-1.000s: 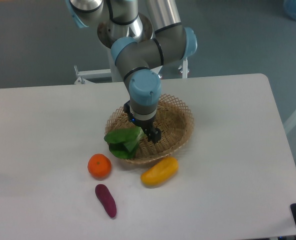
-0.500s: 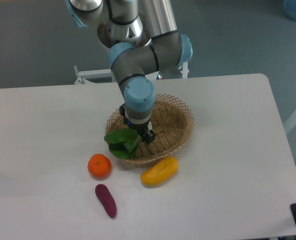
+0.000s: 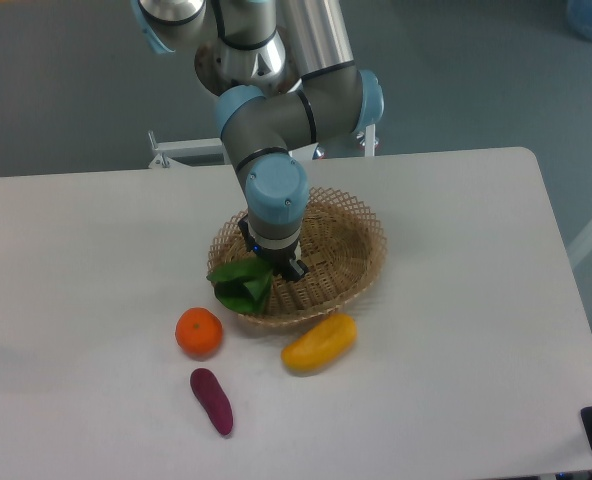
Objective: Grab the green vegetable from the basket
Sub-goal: 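Close the gripper on the bok choy's white stem, then lift the bok choy out of the basket and carry it away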
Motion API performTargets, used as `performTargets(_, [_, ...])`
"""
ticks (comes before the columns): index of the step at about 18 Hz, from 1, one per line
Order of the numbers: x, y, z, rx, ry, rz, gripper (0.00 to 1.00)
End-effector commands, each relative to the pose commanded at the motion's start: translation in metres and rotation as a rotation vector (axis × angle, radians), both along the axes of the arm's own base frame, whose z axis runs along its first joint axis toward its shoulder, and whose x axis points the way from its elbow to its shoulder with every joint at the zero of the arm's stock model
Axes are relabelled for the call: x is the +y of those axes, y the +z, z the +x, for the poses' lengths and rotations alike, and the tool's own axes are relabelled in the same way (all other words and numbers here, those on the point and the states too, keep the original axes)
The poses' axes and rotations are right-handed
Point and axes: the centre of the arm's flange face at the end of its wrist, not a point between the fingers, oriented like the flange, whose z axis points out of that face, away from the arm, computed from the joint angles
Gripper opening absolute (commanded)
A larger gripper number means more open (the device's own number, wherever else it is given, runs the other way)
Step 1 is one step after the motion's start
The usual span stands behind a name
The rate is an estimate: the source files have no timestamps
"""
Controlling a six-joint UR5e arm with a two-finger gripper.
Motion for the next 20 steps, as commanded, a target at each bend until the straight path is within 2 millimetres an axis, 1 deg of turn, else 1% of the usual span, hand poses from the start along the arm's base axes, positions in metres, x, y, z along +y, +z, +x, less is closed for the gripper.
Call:
performTargets(5, [0.009, 0.029, -0.026, 0.034, 0.015, 0.037, 0.36])
performTargets(9, [0.011, 0.064, -0.063, 0.066, 0.054, 0.068, 0.36])
performTargets(12, [0.017, 0.085, -0.090, 0.096, 0.075, 0.099, 0.36])
performTargets(15, [0.030, 0.096, -0.120, 0.125, 0.090, 0.124, 0.36])
performTargets(17, [0.040, 0.097, -0.138, 0.136, 0.098, 0.135, 0.36])
performTargets(19, [0.041, 0.101, -0.164, 0.149, 0.121, 0.149, 0.37])
performTargets(20, [0.043, 0.101, -0.172, 0.154, 0.127, 0.153, 0.37])
